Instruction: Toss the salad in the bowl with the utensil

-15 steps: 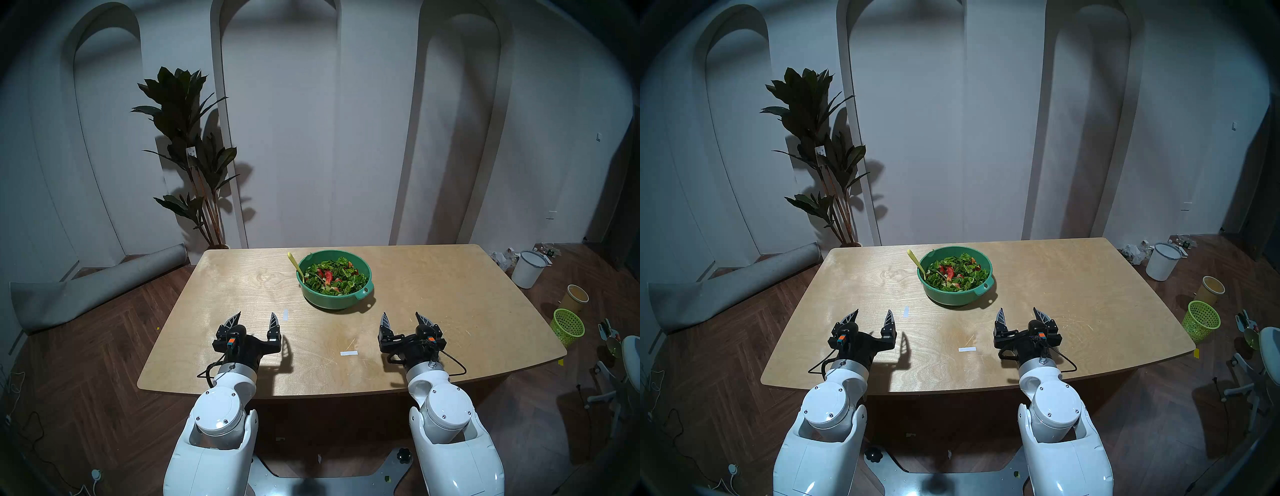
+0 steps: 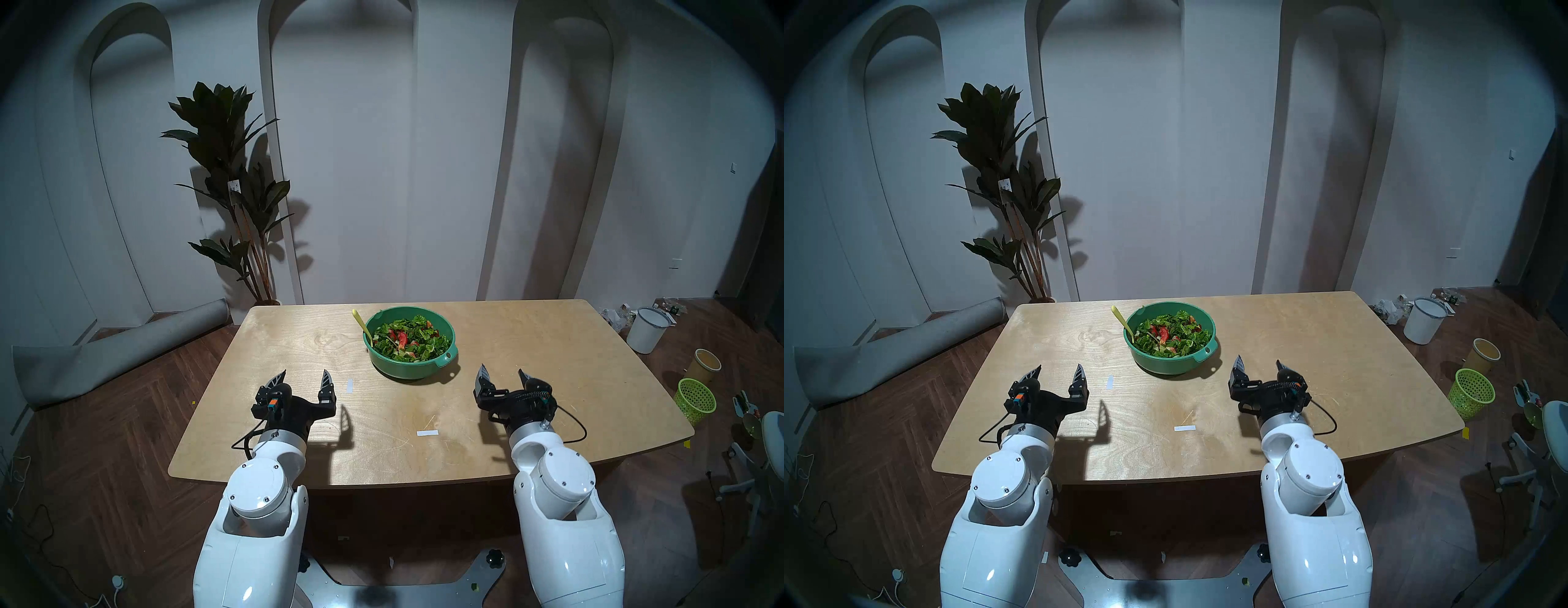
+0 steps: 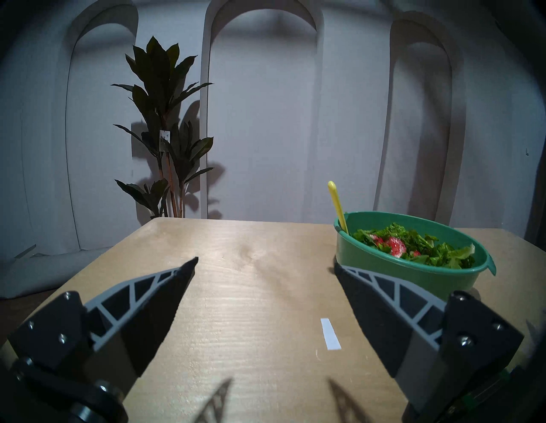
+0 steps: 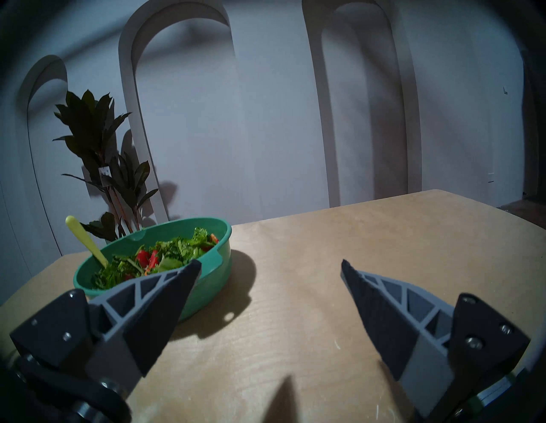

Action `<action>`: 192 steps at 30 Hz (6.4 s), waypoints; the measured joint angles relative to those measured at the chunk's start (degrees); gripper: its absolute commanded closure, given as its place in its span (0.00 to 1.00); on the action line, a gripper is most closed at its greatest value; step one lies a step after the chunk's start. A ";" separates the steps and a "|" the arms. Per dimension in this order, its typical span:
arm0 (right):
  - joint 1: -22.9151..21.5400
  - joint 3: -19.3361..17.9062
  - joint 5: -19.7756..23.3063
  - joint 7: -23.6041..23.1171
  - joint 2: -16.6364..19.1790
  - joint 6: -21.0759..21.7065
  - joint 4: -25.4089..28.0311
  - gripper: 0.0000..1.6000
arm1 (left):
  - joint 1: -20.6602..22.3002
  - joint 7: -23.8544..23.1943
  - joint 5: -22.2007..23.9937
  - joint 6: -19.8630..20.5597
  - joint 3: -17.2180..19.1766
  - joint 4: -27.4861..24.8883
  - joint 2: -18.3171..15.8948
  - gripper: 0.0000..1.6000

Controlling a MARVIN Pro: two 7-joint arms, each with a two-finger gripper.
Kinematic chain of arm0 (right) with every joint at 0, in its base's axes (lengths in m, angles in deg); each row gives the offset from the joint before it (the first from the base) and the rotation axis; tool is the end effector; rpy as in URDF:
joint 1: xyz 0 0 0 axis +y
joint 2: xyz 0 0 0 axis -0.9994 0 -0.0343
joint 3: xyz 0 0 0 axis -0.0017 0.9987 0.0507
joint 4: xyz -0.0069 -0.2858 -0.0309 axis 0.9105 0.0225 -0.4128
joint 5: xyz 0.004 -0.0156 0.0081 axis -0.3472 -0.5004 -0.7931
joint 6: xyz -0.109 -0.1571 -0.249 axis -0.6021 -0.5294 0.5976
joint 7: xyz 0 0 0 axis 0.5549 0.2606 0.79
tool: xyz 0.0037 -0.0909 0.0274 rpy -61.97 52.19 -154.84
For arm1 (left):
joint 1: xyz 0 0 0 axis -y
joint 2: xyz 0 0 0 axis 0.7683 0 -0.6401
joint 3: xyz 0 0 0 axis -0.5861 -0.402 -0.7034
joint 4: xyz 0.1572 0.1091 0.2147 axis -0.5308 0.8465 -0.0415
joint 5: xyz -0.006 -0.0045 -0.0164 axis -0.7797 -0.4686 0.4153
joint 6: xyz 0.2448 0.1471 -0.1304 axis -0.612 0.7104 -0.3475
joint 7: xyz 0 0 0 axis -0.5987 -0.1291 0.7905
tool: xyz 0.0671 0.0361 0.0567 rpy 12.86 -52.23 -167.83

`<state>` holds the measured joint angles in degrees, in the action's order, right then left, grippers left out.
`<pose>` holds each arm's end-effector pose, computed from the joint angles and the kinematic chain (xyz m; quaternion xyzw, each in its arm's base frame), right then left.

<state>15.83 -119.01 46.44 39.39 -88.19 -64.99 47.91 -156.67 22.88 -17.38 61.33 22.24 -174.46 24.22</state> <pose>0.3572 -0.0107 -0.3017 -0.7339 0.0701 -0.6727 0.0636 0.3441 -0.0012 -0.3121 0.7302 0.0252 0.6826 0.0114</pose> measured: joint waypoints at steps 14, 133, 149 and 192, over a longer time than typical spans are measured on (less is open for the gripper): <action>-8.02 -3.50 5.64 -1.28 2.12 10.91 2.18 0.00 | 1.55 0.00 1.16 2.40 -0.74 -1.06 0.52 0.00; -69.58 0.52 21.05 6.25 -3.25 19.49 -85.14 0.82 | 0.47 13.81 -0.27 4.96 -6.04 -9.96 -0.34 0.00; -73.26 1.88 20.97 3.46 -3.11 16.26 -92.09 0.82 | 0.41 14.40 0.03 5.82 -6.44 -10.44 -0.69 0.00; -75.74 2.69 21.05 1.21 -3.02 13.64 -96.84 0.82 | 6.22 12.25 2.10 6.35 -6.91 -3.69 -1.85 0.00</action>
<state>-59.90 -116.33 67.50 40.60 -91.21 -51.35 -48.93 -150.45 35.13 -15.28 67.68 15.33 -178.15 22.37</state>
